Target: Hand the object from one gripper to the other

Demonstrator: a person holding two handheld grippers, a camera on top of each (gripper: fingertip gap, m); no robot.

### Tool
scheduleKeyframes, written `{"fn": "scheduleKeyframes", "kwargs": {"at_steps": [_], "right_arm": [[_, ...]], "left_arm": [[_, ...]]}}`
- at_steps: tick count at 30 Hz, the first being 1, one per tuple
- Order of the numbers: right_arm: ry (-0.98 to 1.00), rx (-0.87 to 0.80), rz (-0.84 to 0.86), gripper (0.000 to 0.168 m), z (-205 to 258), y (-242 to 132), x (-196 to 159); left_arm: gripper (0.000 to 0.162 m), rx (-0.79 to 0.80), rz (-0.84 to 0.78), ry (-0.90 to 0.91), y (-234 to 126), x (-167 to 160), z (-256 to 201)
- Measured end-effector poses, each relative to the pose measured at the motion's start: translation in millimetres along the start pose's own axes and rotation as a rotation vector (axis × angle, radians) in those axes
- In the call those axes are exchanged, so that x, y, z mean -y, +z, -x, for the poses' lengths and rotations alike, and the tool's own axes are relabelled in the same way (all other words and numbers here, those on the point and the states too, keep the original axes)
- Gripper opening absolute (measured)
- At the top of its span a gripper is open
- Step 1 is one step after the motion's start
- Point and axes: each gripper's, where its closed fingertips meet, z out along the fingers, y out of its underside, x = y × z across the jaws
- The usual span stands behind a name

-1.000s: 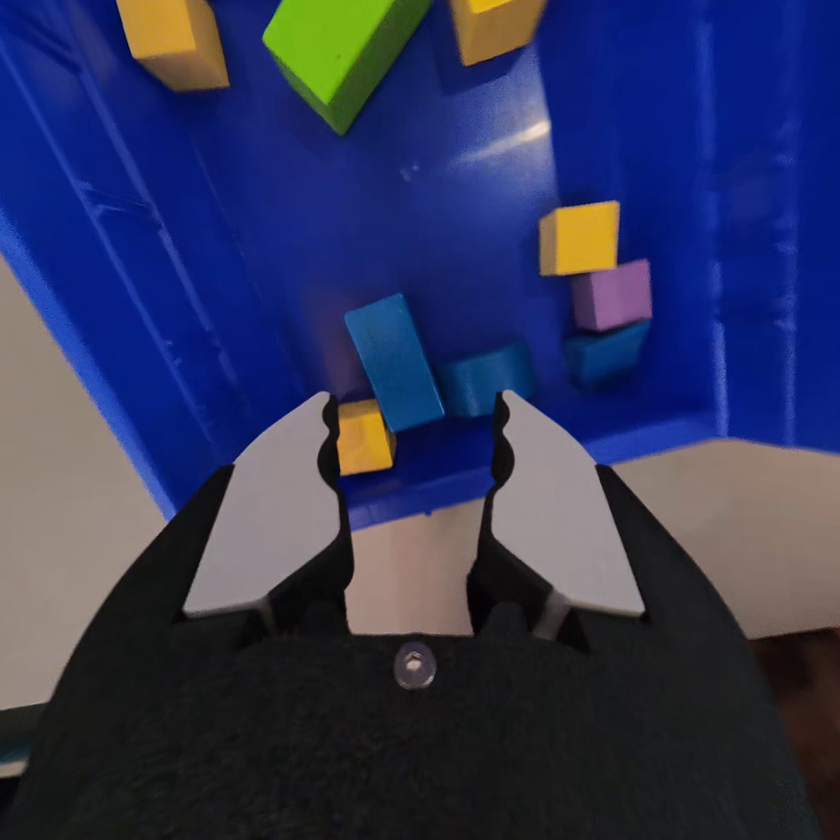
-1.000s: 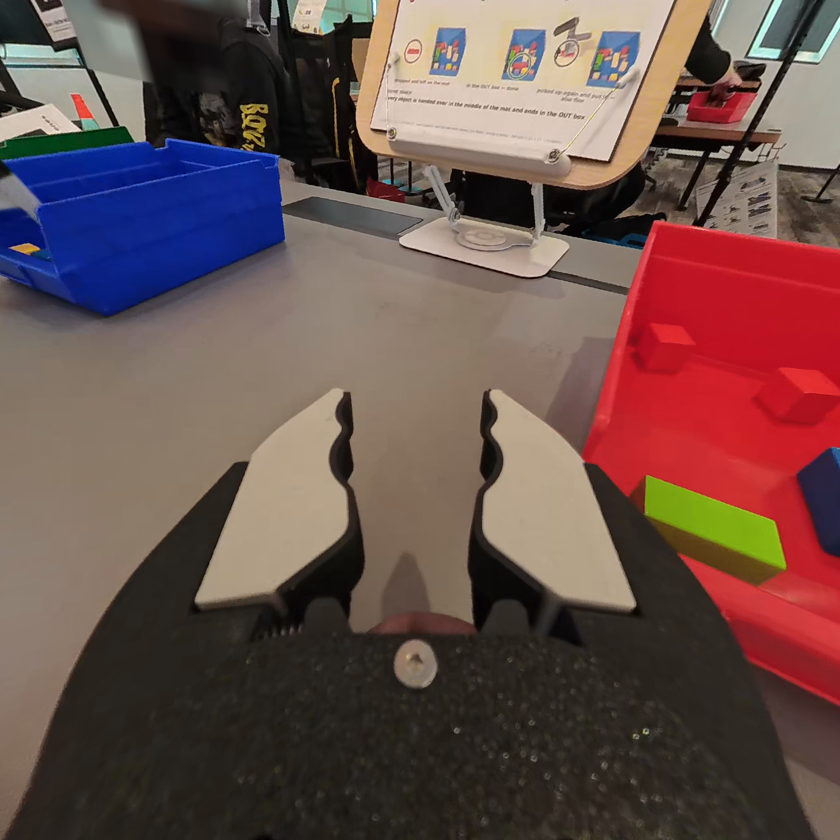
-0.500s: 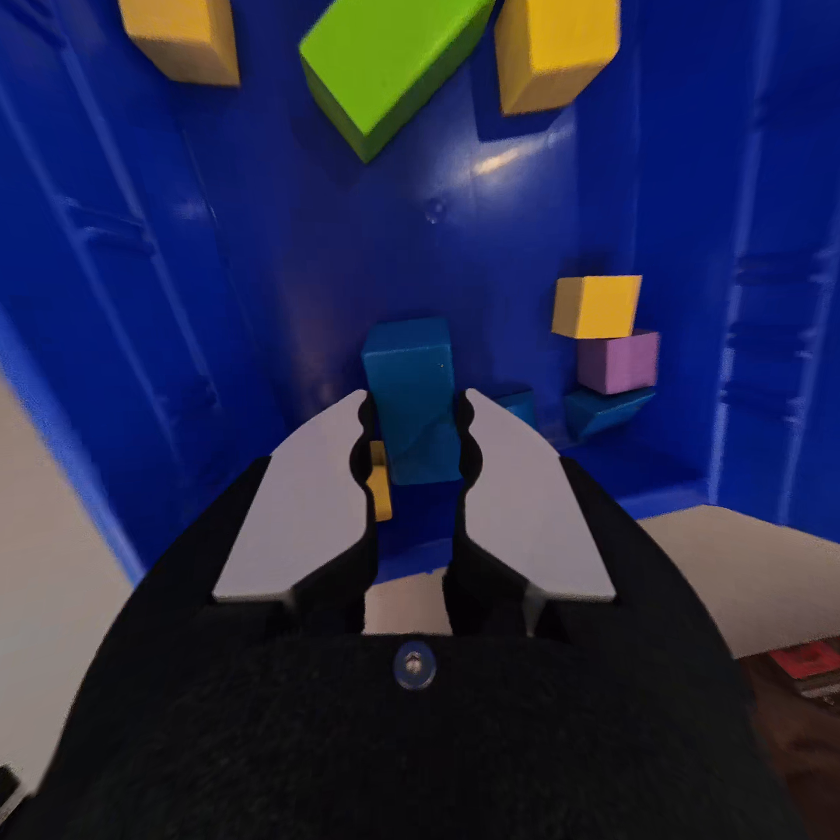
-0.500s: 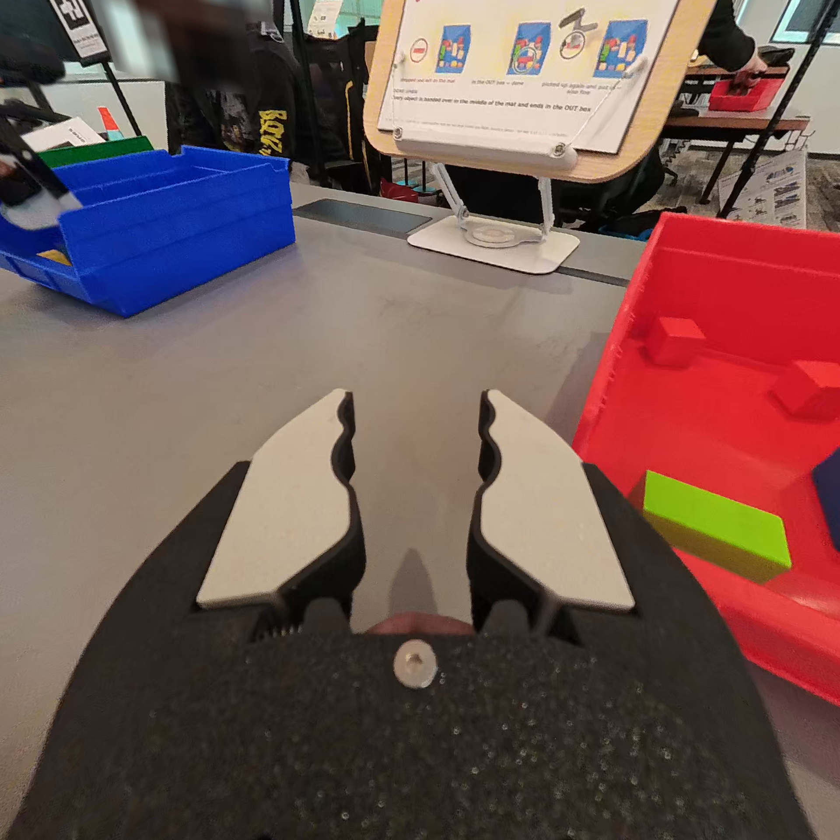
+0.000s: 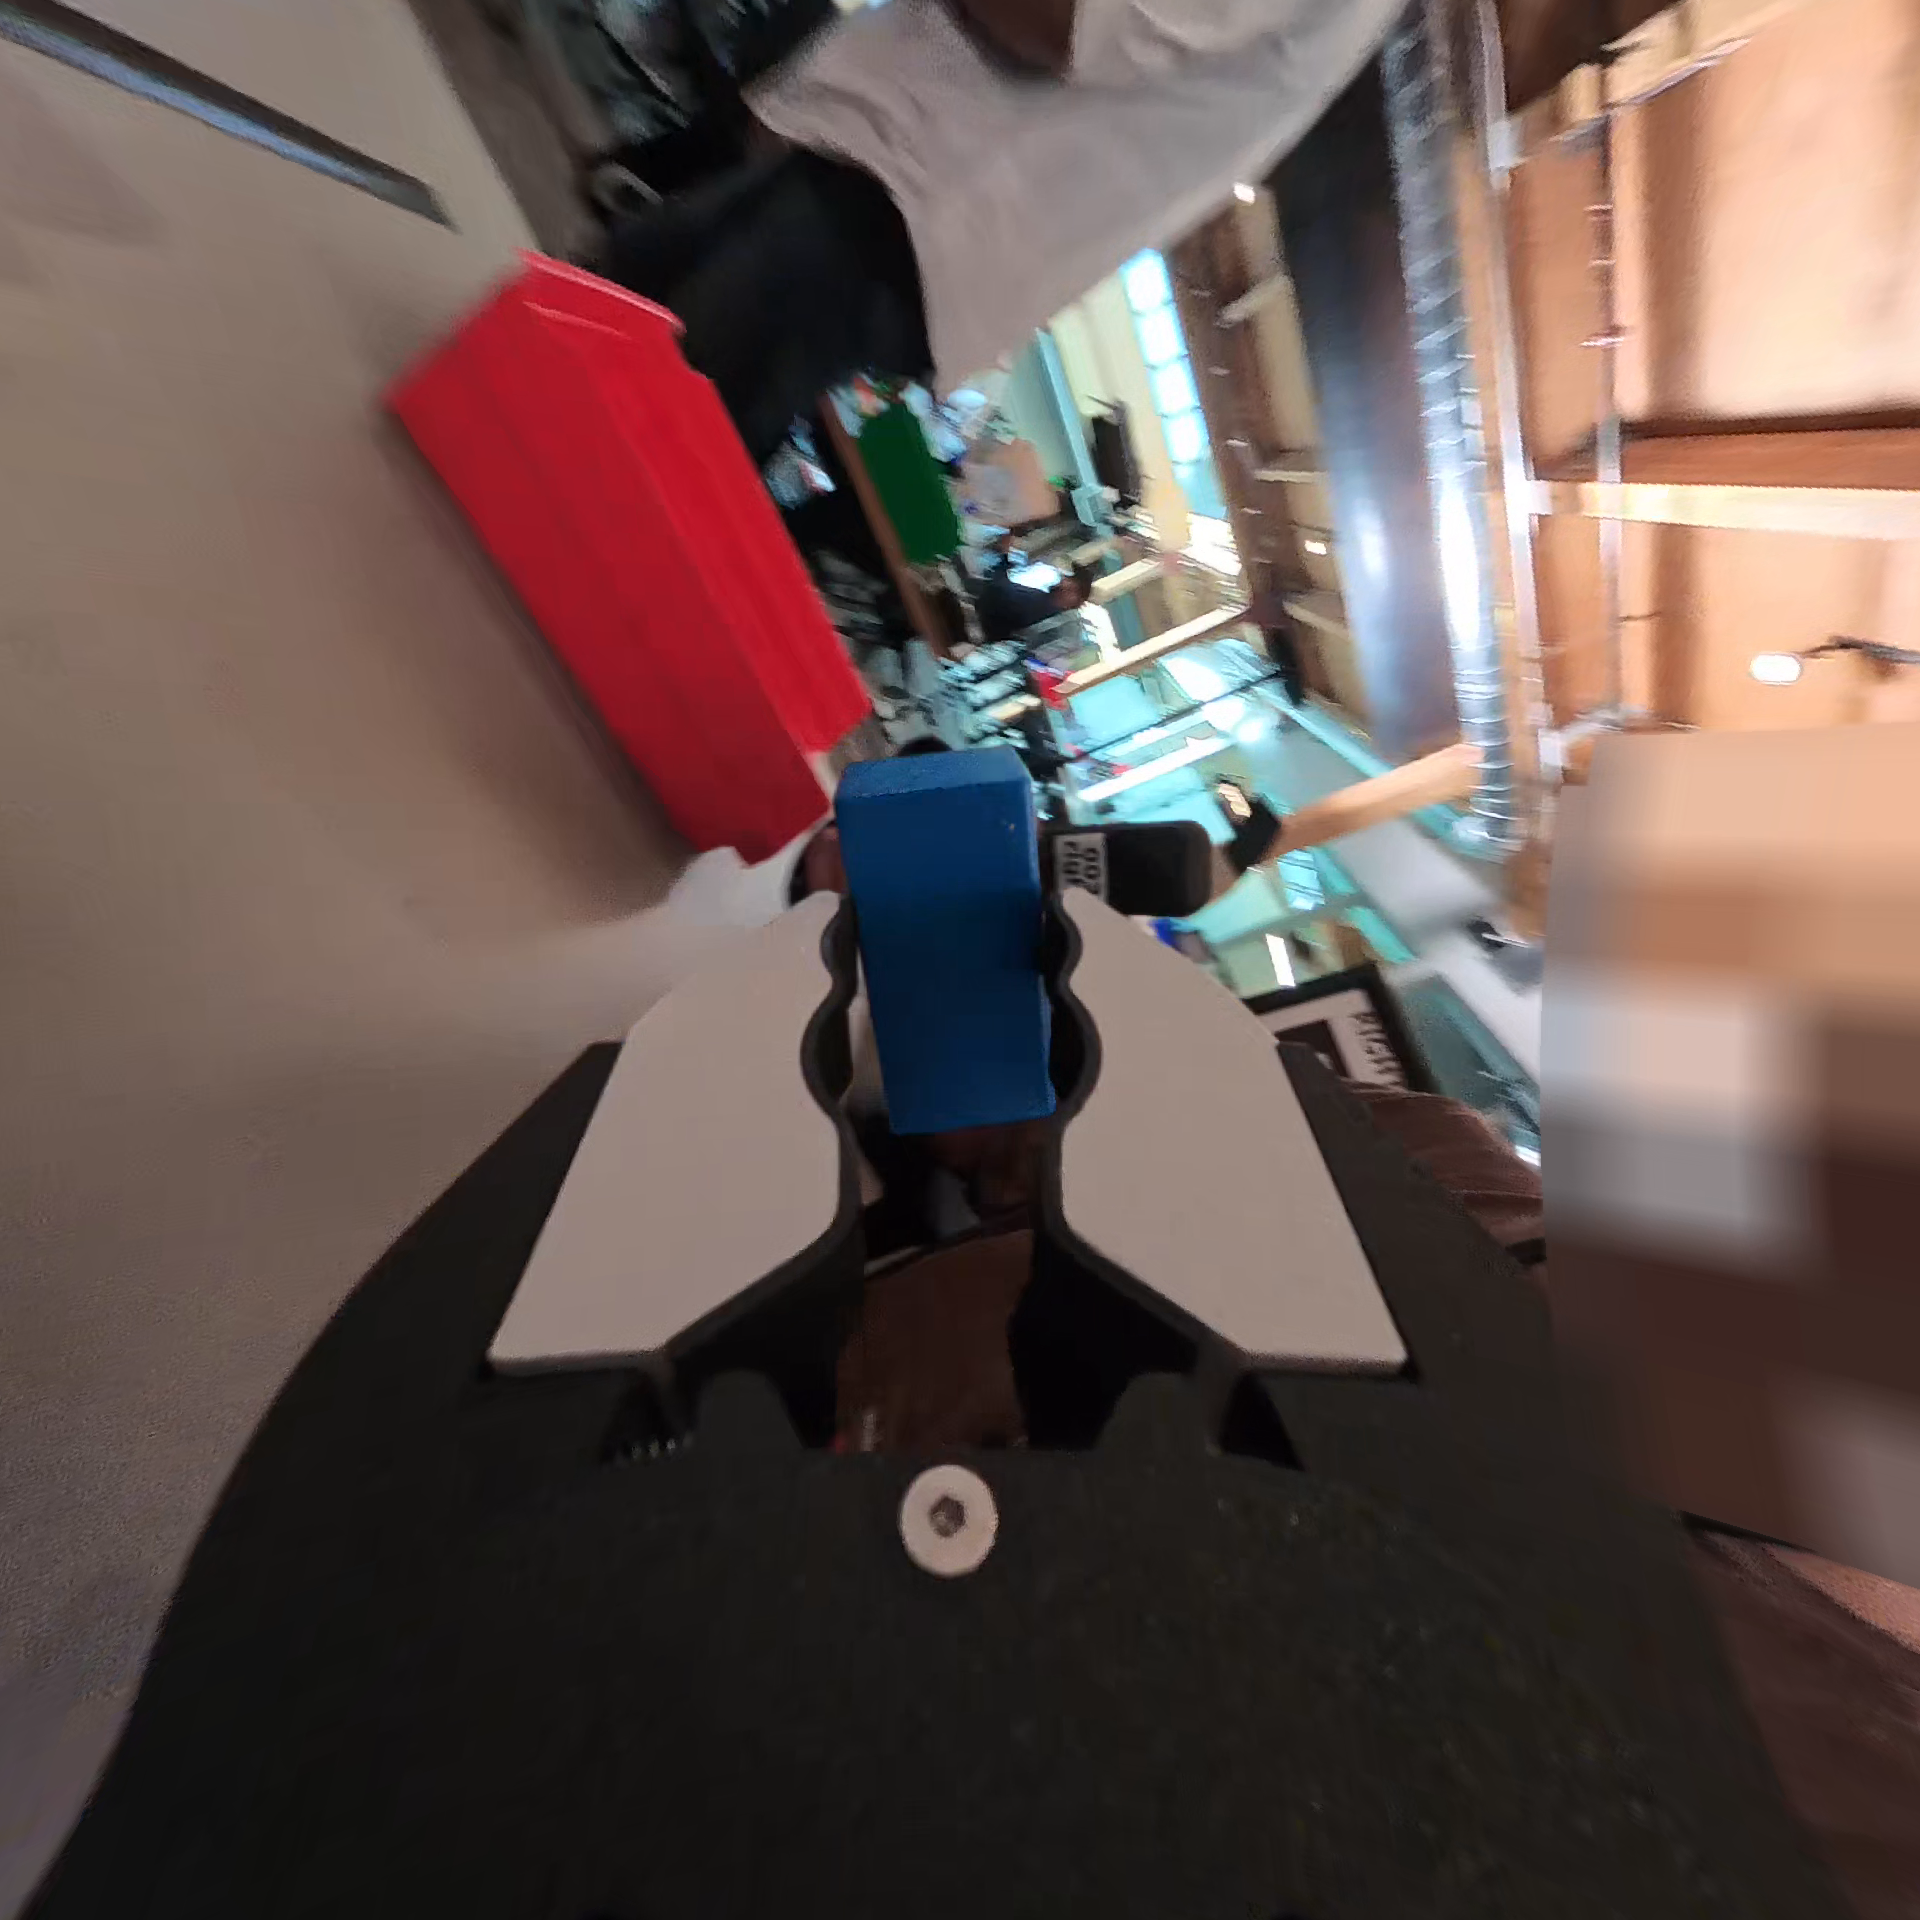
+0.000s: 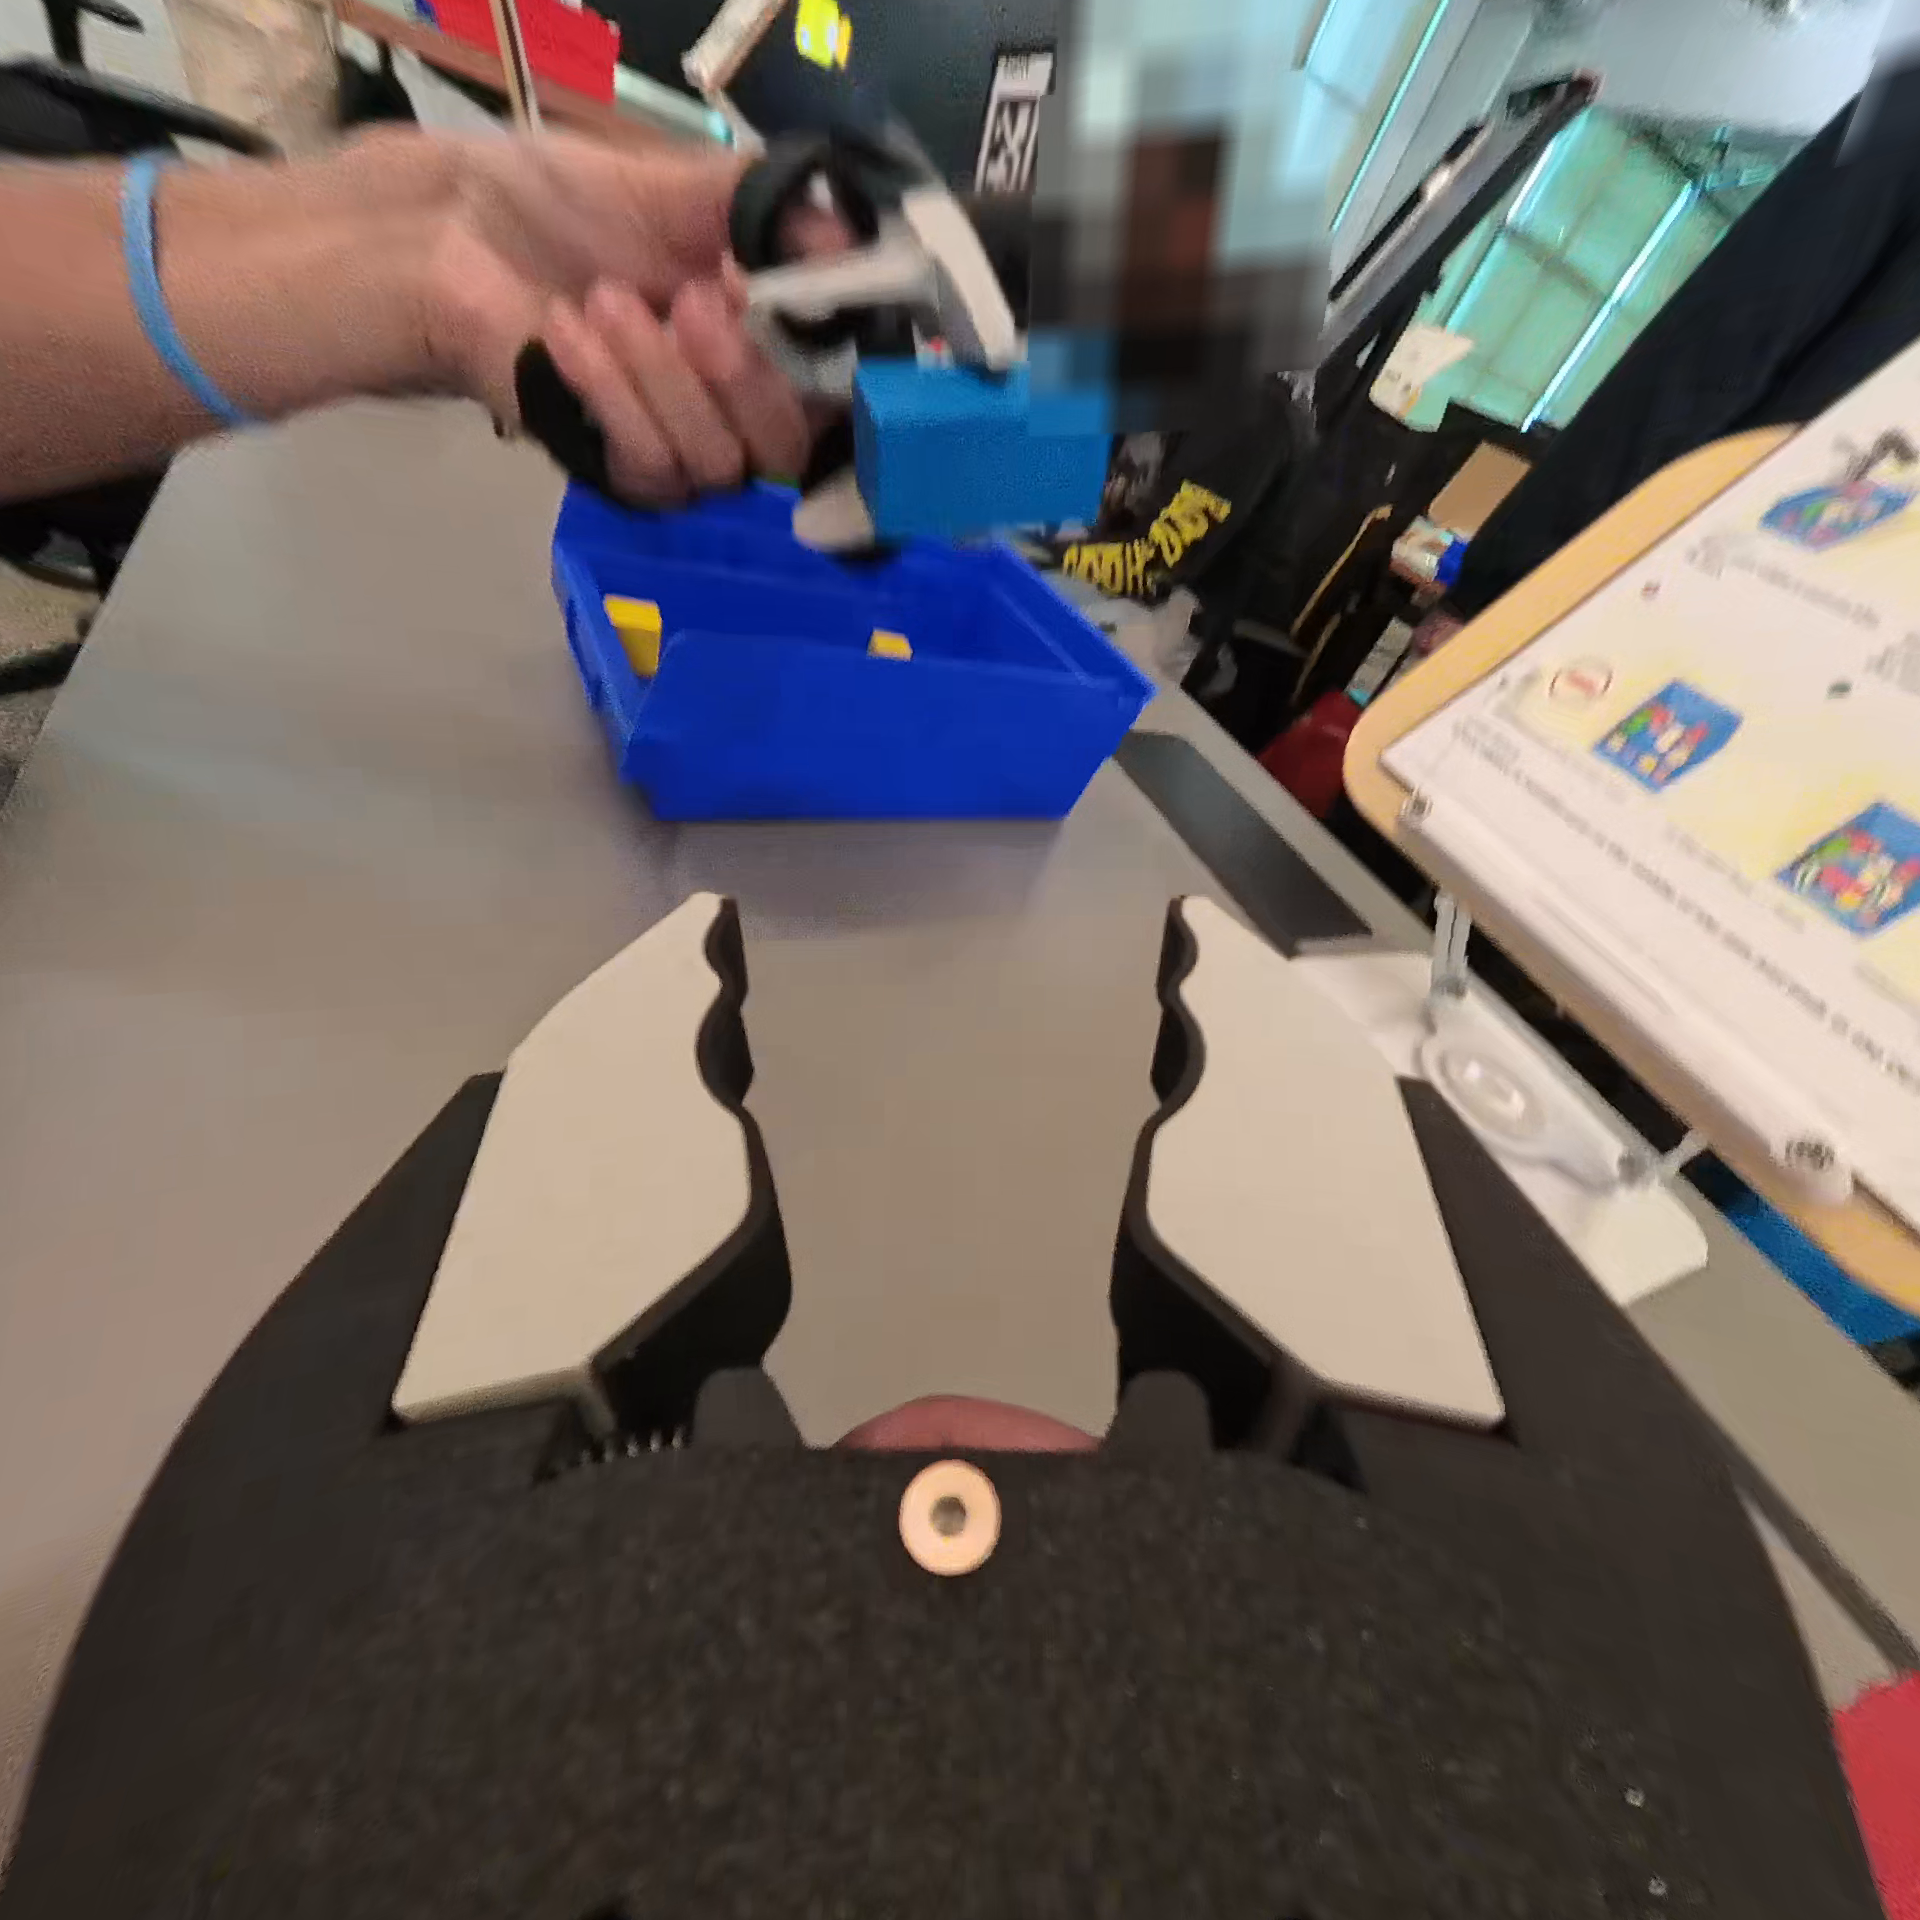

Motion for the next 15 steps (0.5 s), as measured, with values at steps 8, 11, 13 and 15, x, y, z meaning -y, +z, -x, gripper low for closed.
{"fn": "scheduleKeyframes", "kwargs": {"at_steps": [8,11,13,15], "right_arm": [[0.07,-0.032,-0.058,0.086,-31,18,16],[0.092,-0.044,-0.04,0.073,-32,13,5],[0.127,-0.047,-0.057,0.071,-33,7,3],[0.189,-0.028,-0.034,0.071,-31,3,-3]], "left_arm": [[0.033,-0.25,0.1,-0.186,107,-19,8],[0.033,-0.27,0.127,-0.21,125,-28,13],[0.033,-0.292,0.139,-0.243,132,-33,13],[0.034,-0.293,0.146,-0.247,135,-37,15]]}}
